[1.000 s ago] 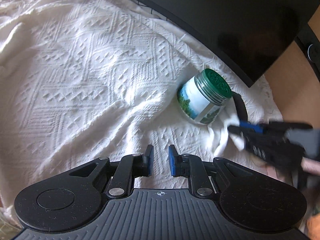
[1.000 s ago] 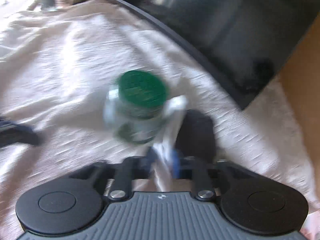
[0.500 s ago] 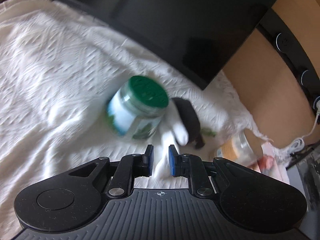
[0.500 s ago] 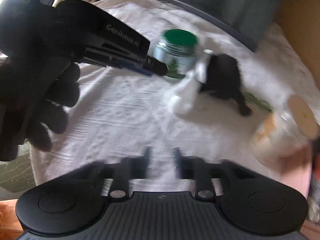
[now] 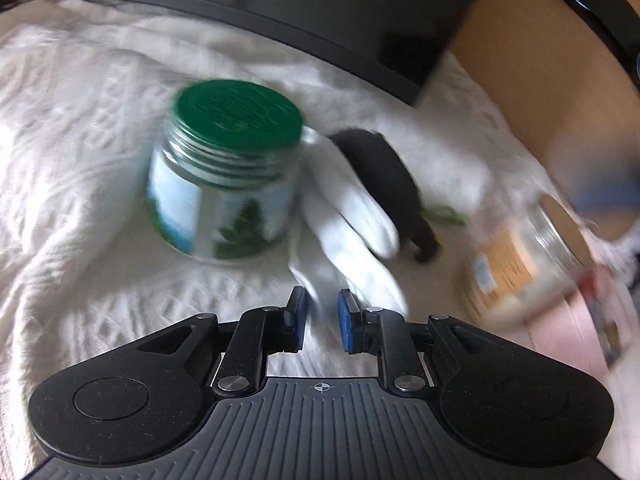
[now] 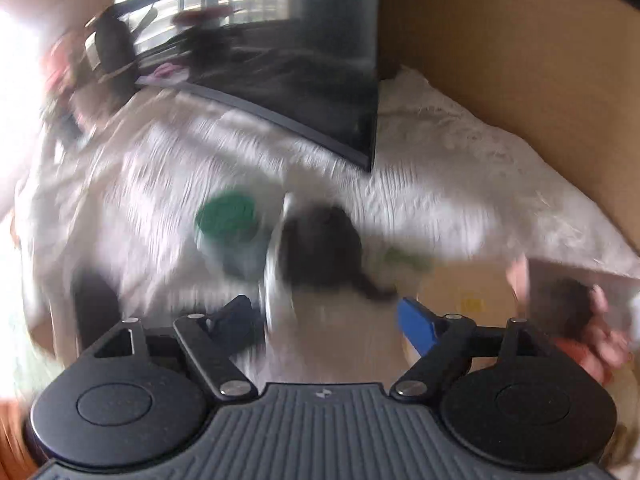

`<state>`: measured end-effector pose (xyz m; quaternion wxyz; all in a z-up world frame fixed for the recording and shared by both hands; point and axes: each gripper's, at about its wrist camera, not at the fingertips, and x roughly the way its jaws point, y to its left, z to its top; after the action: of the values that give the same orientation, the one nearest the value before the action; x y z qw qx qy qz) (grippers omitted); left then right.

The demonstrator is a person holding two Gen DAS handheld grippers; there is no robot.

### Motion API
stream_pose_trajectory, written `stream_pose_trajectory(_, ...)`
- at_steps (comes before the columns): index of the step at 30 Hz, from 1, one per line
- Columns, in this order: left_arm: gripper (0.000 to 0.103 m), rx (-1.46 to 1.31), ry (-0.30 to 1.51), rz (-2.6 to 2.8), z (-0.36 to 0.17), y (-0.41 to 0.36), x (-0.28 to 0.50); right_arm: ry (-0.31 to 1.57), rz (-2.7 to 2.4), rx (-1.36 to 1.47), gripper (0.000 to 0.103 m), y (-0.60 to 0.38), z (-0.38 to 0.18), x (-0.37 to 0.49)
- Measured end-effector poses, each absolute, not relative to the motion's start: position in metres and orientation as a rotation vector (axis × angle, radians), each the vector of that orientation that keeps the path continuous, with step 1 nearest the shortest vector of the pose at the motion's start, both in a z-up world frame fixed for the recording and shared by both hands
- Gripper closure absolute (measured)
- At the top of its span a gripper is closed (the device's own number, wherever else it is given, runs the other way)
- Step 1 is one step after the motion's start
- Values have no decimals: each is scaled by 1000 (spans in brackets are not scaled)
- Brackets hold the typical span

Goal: Organize soft objects

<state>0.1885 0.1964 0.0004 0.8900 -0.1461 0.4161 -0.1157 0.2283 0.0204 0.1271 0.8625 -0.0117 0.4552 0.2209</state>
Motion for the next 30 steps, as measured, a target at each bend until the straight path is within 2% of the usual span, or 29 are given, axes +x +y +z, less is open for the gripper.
stream_pose_trajectory(7, 84, -362, 887, -289, 4, 225, 149, 1078, 426, 103, 19, 78, 91, 332)
stream_pose_trajectory(16, 84, -461, 816, -186, 16, 276, 120, 1216, 273, 171, 21, 95, 34, 375)
stream_pose_trajectory(17, 84, -464, 815, -177, 16, 281, 121, 1237, 258, 172, 29, 93, 31, 375)
stream_pose_trajectory(18, 84, -469, 813, -167, 16, 283, 121, 1252, 257, 176, 31, 90, 29, 372)
stream_pose_trajectory(24, 84, -503, 780, -152, 22, 300, 121, 1216, 317, 113, 33, 81, 49, 315)
stream_pose_trajectory(30, 84, -437, 740, -278, 37, 283, 129, 1186, 411, 37, 33, 72, 62, 245)
